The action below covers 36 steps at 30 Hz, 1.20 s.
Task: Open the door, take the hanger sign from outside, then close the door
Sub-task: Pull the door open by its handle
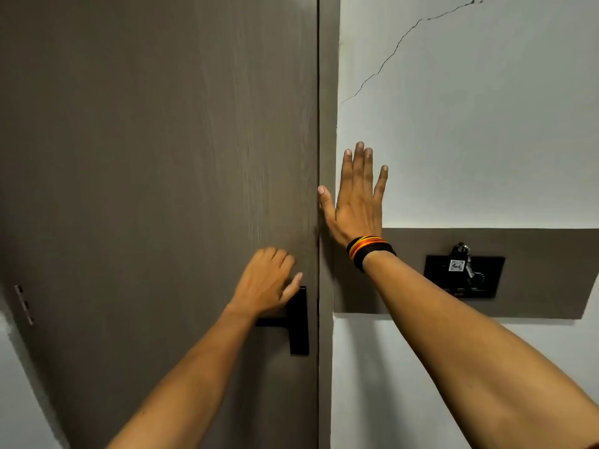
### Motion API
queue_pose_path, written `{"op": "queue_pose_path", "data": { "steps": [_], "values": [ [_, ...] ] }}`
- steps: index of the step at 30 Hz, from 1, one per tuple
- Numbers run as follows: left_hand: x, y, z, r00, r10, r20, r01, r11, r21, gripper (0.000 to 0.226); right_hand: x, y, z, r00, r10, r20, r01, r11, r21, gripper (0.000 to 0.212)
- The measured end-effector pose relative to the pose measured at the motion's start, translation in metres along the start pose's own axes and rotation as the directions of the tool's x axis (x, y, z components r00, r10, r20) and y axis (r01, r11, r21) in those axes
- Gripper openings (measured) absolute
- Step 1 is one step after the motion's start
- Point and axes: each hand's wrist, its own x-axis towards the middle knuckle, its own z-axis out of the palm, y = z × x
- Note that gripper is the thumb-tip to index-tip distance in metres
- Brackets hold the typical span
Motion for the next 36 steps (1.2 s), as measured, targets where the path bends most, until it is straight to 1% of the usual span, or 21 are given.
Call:
{"op": "queue_pose_path", "data": {
  "steps": [2,3,4,6,8,14,16,19,21,24,26,29,31,34,36],
  "values": [
    [-0.019,-0.003,0.019,0.995,-0.016,0.100,0.014,1.000,0.022,0.048,0.000,-0.003,0.012,0.999,0.023,0.032,-0.022,0.999,-0.036,0.085],
    [-0.032,-0.005,0.035,0.995,-0.015,0.098,0.013,1.000,0.014,0.050,0.000,-0.003,0.019,0.999,0.029,0.039,-0.027,0.998,-0.048,0.085],
    [-0.044,-0.005,0.048,0.992,-0.034,0.125,0.032,0.999,0.021,0.052,0.000,-0.002,0.026,0.999,0.016,0.036,-0.014,0.998,-0.060,0.085],
    [-0.054,-0.006,0.066,0.988,-0.012,0.152,0.007,0.999,0.033,0.057,0.000,-0.001,0.034,1.000,0.007,0.010,-0.006,0.998,-0.065,0.085],
    [-0.060,-0.006,0.082,0.993,-0.008,0.117,0.005,1.000,0.030,0.061,0.001,0.001,0.041,0.999,-0.003,-0.038,0.000,0.996,-0.089,0.084],
    [-0.065,0.011,0.121,0.985,-0.043,0.164,0.058,0.994,-0.089,0.063,0.000,0.001,0.057,0.985,-0.006,-0.171,-0.022,0.987,-0.158,0.083],
    [-0.066,0.018,0.131,0.979,-0.088,0.184,0.105,0.991,-0.087,0.065,0.000,0.003,0.060,0.980,-0.003,-0.200,-0.032,0.985,-0.168,0.083],
    [-0.068,0.027,0.140,0.957,-0.207,0.203,0.235,0.963,-0.130,0.065,0.000,0.002,0.060,0.974,0.002,-0.224,-0.044,0.983,-0.181,0.082],
    [-0.070,0.031,0.141,0.944,-0.280,0.175,0.309,0.936,-0.168,0.072,0.002,0.001,0.058,0.970,0.000,-0.245,-0.047,0.982,-0.185,0.082],
    [-0.071,0.035,0.146,0.935,-0.335,0.120,0.353,0.913,-0.205,0.078,0.003,0.001,0.059,0.968,0.001,-0.251,-0.049,0.981,-0.186,0.081],
    [-0.075,0.039,0.151,0.910,-0.401,0.104,0.415,0.882,-0.226,0.079,0.003,0.000,0.059,0.967,0.003,-0.253,-0.051,0.982,-0.184,0.082],
    [-0.082,0.052,0.162,0.840,-0.534,0.099,0.538,0.793,-0.286,0.086,0.002,0.001,0.060,0.964,0.003,-0.264,-0.056,0.980,-0.193,0.082],
    [-0.083,0.057,0.168,0.805,-0.587,0.088,0.580,0.748,-0.322,0.088,0.002,0.001,0.061,0.960,-0.003,-0.280,-0.053,0.980,-0.193,0.082],
    [-0.084,0.064,0.171,0.749,-0.658,0.081,0.636,0.678,-0.369,0.084,0.003,0.000,0.063,0.956,-0.003,-0.292,-0.058,0.979,-0.198,0.081],
    [-0.083,0.073,0.171,0.688,-0.718,0.104,0.683,0.592,-0.428,0.081,0.003,0.000,0.063,0.953,0.002,-0.304,-0.064,0.979,-0.196,0.080]
  ]
}}
